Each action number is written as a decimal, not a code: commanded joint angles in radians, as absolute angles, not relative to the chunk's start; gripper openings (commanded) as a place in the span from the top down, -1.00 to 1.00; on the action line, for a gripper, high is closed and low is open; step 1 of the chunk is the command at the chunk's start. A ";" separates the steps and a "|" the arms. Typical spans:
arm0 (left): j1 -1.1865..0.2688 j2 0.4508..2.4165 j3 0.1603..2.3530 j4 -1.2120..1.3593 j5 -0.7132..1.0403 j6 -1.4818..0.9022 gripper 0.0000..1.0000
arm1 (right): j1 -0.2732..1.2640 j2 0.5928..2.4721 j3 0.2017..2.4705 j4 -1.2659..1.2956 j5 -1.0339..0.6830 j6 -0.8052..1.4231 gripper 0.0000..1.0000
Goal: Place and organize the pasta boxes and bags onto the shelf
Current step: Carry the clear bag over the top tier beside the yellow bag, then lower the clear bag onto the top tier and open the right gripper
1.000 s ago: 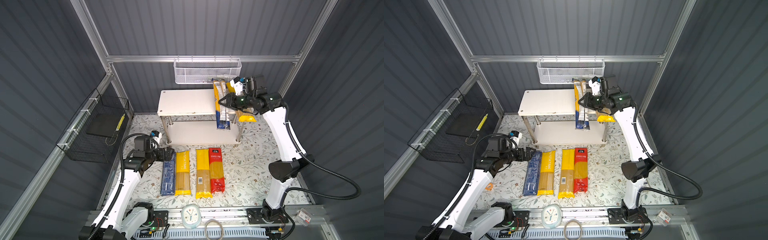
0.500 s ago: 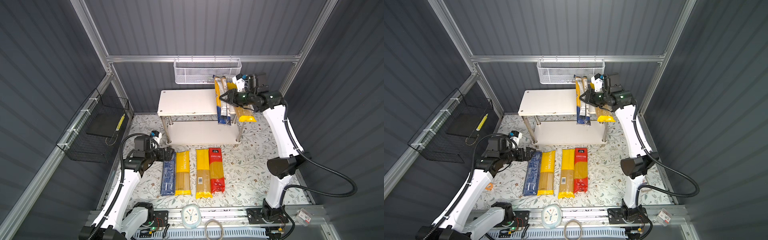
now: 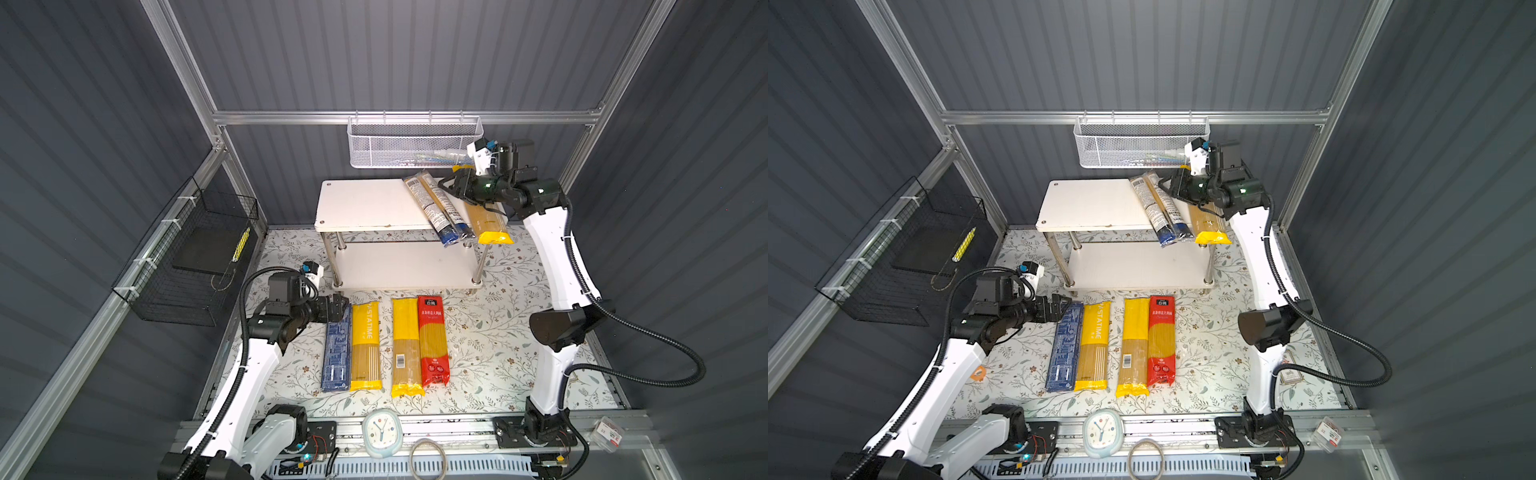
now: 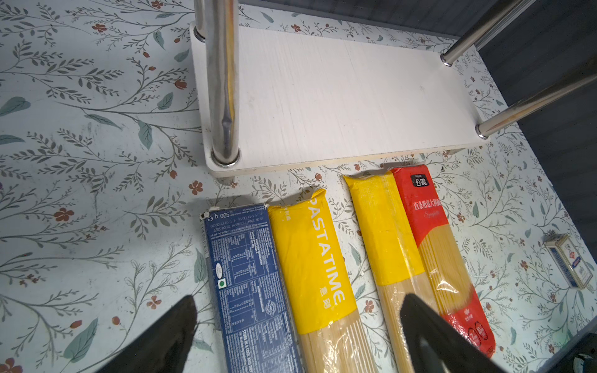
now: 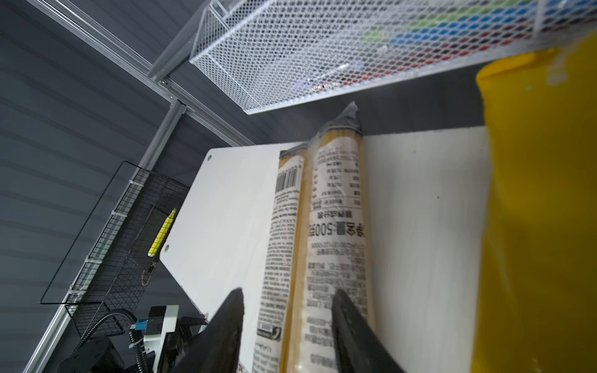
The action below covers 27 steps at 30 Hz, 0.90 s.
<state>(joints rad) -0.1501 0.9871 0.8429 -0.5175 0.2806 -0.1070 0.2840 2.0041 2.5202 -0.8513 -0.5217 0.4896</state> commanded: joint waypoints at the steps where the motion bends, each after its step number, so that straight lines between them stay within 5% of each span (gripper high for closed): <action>1: -0.153 0.973 0.869 -0.546 0.279 -0.095 -0.99 | 0.290 1.957 2.543 -0.780 -0.564 0.488 -0.02; 6: -0.153 0.973 0.870 -0.544 0.277 -0.095 -0.99 | 0.393 1.904 2.524 -0.712 -0.538 0.426 -0.26; 15: -0.153 0.973 0.868 -0.545 0.276 -0.097 -0.99 | 0.627 1.905 2.443 -0.709 -0.110 0.329 -0.71; 27: -0.153 0.971 0.868 -0.546 0.273 -0.095 -0.99 | 0.658 2.048 2.503 -0.674 -0.039 0.371 -0.88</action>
<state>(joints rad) -0.1501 0.9871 0.8429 -0.5236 0.2794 -0.1070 0.6537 2.0308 2.4580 -0.6922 -0.0711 0.3637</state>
